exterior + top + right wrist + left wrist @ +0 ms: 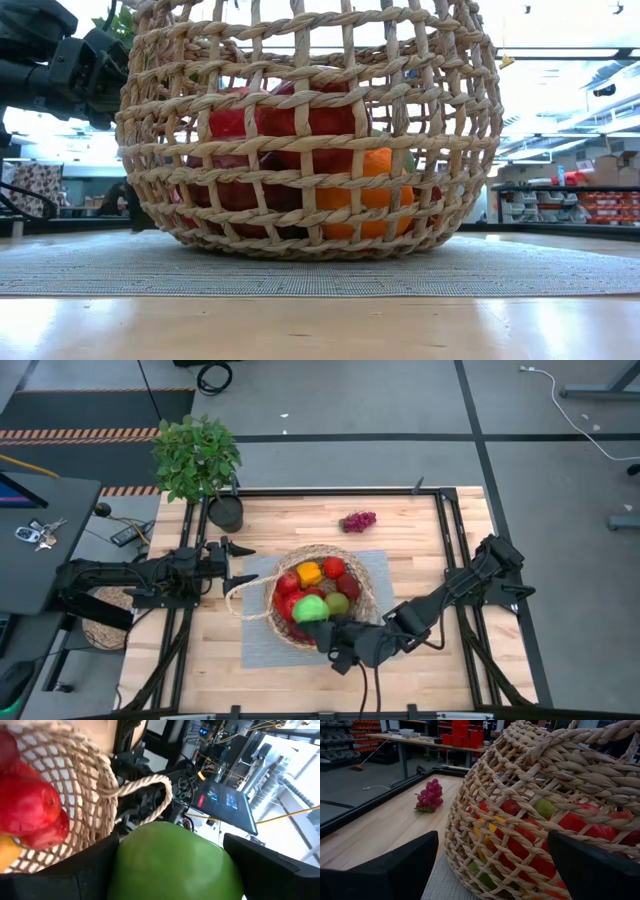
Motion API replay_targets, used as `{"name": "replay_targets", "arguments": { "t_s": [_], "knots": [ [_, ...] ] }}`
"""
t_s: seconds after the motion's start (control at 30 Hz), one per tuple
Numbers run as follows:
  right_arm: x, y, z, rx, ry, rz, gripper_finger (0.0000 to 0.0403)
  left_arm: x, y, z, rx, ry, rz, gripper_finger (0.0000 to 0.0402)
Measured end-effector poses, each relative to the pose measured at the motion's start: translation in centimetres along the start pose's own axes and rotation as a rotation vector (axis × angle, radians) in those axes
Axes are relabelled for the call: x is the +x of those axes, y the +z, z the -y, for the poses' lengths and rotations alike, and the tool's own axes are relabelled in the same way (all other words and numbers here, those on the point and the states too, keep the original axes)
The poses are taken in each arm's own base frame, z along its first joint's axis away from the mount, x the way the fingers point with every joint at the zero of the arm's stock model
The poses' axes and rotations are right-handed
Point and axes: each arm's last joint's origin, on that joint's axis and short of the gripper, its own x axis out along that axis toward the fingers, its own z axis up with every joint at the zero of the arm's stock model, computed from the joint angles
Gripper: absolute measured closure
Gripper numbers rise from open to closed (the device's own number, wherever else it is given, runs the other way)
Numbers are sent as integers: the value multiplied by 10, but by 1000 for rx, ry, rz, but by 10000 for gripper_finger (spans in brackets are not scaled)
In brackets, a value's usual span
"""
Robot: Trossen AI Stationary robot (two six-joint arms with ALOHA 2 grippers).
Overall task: Build produce basket
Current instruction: Put the green apple into the basket
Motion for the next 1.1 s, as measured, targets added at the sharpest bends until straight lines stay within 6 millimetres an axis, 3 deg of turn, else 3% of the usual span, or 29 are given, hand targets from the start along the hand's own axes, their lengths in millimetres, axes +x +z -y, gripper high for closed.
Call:
{"name": "replay_targets", "arguments": {
  "t_s": [0.3, 0.43, 0.6, 0.83, 1.1],
  "knots": [
    [0, -1, -1, -37, 13, -28, 50, 0, 0, 0, 0, 0, 0, 19],
    [1, -1, -1, 48, 11, -26, 50, 0, 0, 0, 0, 1, 0, 19],
    [10, -26, 1, 297, 33, 35, 50, 0, 0, 0, 0, 0, 0, 19],
    [30, -73, 0, 761, 148, 292, 50, 0, 0, 0, 0, 1, 0, 19],
    [57, -123, -29, 1197, 468, 293, 50, 0, 0, 0, 1, 1, 0, 19]
  ]
}}
